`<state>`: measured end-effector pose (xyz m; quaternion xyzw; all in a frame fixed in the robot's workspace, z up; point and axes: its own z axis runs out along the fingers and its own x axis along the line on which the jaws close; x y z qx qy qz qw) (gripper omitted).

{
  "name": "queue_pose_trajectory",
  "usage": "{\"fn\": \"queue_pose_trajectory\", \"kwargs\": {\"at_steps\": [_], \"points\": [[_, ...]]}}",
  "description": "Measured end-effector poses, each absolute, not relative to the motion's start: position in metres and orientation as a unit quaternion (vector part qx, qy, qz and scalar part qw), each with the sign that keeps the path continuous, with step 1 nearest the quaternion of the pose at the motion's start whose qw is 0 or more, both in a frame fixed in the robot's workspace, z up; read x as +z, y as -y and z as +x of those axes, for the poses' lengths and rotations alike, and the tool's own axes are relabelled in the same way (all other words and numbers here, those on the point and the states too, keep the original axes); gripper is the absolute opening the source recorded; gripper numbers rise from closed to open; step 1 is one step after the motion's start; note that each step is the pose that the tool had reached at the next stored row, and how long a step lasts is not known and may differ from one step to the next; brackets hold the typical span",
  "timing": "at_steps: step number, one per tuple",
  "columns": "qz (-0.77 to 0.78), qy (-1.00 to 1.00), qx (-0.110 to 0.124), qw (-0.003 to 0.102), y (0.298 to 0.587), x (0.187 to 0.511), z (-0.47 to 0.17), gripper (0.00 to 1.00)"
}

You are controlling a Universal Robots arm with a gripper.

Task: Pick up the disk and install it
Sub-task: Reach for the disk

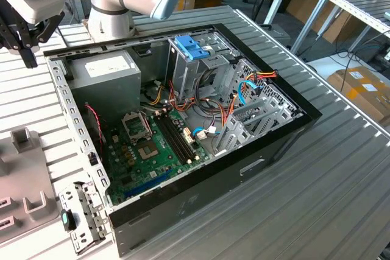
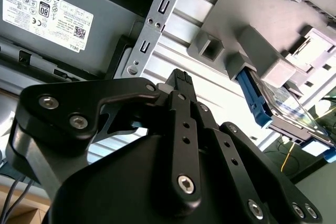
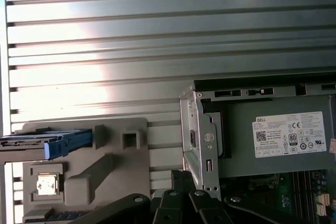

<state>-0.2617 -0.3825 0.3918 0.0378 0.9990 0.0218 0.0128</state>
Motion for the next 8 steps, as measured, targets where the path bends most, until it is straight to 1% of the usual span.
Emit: {"fn": "queue_pose_trajectory", "kwargs": {"at_steps": [8], "points": [[0.038, -0.999, 0.022, 0.013, 0.3825, 0.3917, -0.2622, 0.11]]}}
